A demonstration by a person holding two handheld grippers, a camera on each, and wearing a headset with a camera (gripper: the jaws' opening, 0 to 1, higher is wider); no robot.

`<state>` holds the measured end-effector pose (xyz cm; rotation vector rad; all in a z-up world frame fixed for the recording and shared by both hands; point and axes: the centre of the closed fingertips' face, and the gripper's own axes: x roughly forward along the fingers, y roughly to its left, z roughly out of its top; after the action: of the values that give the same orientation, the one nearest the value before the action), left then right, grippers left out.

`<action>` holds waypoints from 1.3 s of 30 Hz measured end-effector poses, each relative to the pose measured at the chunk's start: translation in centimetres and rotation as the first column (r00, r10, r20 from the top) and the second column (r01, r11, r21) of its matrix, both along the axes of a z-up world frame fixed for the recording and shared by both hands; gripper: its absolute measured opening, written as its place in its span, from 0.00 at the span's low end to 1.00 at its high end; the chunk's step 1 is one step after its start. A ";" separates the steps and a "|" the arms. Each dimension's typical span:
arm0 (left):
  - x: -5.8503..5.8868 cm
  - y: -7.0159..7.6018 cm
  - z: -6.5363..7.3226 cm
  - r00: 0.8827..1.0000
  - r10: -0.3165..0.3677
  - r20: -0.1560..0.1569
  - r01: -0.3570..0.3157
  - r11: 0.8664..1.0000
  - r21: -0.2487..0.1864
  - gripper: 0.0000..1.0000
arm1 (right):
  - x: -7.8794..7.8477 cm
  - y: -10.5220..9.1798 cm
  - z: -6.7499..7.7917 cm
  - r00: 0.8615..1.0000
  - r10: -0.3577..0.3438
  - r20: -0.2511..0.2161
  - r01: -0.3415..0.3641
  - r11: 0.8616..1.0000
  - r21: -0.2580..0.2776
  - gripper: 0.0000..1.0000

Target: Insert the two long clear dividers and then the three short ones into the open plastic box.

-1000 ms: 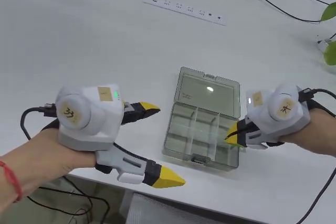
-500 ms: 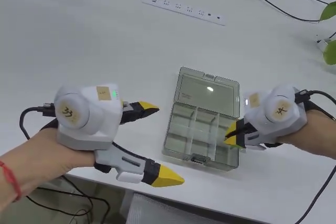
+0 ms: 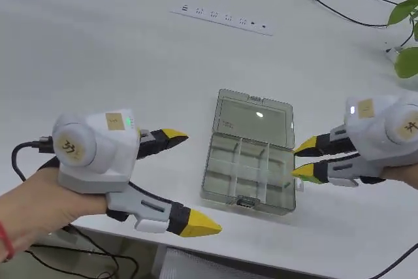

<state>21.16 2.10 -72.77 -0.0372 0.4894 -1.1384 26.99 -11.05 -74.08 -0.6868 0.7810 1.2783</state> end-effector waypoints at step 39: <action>0.3 2.5 -2.2 1.000 -0.007 -0.022 0.009 0.993 0.116 1.00 | -4.5 -6.9 -0.7 0.945 -0.328 -0.011 0.320 0.911 0.260 0.86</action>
<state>21.42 4.64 -74.97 0.0534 0.5750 -1.1168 22.53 -17.95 -74.75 -0.3479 0.6541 1.0366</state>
